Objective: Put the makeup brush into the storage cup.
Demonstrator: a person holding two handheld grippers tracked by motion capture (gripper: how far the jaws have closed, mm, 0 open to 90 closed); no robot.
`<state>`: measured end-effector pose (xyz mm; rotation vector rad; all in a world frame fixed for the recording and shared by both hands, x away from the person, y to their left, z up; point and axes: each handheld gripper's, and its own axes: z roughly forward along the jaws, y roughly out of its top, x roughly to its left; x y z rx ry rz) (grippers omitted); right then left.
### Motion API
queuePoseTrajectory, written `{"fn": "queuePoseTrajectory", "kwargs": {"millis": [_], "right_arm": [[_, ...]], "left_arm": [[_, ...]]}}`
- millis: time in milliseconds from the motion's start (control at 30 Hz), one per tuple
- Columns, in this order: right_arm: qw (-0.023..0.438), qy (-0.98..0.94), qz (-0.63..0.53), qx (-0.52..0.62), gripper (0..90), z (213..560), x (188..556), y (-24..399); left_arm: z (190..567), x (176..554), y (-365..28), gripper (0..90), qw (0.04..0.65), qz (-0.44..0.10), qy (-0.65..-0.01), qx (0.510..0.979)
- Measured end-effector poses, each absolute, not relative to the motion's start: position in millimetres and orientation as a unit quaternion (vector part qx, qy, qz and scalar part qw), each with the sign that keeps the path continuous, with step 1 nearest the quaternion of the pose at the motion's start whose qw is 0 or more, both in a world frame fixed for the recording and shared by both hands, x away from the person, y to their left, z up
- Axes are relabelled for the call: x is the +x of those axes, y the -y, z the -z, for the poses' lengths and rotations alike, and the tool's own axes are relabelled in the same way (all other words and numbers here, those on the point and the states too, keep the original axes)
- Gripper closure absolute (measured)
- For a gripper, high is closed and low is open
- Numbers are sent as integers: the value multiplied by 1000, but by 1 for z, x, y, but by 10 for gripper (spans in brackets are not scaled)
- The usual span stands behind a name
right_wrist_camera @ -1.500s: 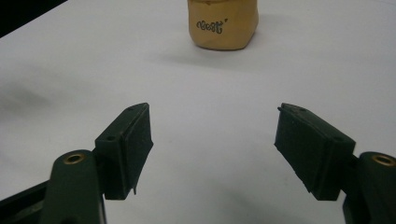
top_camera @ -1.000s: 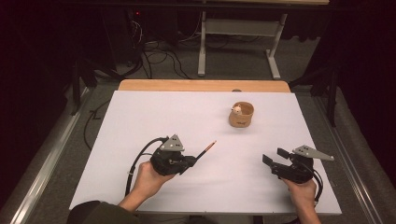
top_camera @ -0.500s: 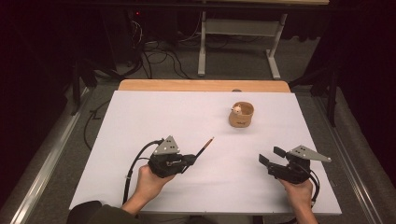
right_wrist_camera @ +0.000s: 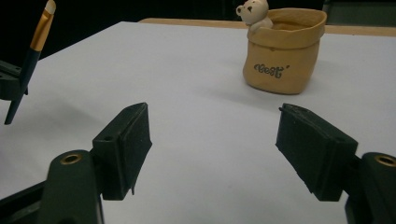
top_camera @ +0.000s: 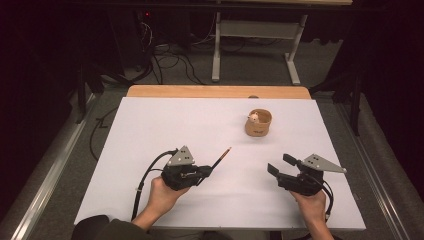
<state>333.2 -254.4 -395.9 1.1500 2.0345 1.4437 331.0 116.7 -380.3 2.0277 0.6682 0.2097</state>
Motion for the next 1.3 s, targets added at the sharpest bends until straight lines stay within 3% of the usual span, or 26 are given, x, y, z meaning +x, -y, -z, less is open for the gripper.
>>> {"fn": "queuePoseTrajectory", "kwargs": {"millis": [300, 633, 1300], "right_arm": [[198, -747, -499, 393, 255, 394, 333, 237], [165, -776, -494, 355, 229, 391, 336, 205], [109, -783, -522, 320, 307, 387, 341, 166]], "left_arm": [[380, 331, -117, 836, 482, -90, -276, 827], [380, 331, -118, 836, 483, -94, -276, 825], [383, 326, -103, 835, 465, -114, -256, 840]]}}
